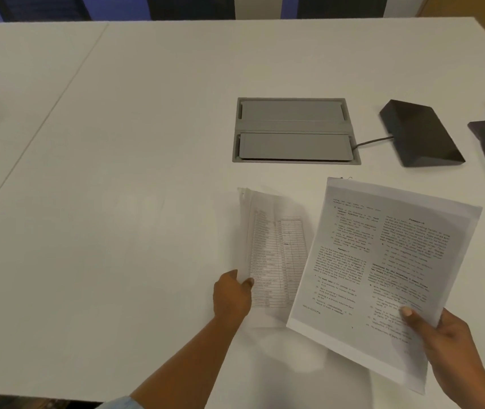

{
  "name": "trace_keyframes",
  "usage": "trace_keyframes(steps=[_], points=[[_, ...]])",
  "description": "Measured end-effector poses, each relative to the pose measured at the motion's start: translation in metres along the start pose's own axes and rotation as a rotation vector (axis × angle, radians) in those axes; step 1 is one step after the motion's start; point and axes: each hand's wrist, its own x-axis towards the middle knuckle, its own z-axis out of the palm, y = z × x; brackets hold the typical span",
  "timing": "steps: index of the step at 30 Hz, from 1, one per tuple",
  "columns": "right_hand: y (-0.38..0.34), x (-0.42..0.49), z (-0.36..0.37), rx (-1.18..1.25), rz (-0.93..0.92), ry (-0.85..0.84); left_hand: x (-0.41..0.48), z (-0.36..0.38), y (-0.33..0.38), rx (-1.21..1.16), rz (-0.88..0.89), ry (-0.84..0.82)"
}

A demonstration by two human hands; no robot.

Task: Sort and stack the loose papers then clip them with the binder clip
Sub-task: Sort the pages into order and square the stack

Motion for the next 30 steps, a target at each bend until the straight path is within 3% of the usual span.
trace_keyframes(steps=[10,14,25,30], points=[[-0.018,-0.003,0.001,0.074,-0.005,-0.017,-0.001,-0.083,-0.010,-0.341,0.223,0.122],[-0.014,0.000,-0.003,0.107,0.011,-0.057,-0.013,-0.116,-0.003,-0.445,0.234,0.125],[-0.016,-0.001,0.051,0.025,0.021,-0.133,-0.069,-0.119,0.033,-0.575,0.191,-0.054],[-0.029,-0.008,0.079,0.024,0.052,-0.268,-0.081,-0.099,0.042,-0.554,0.193,-0.123]])
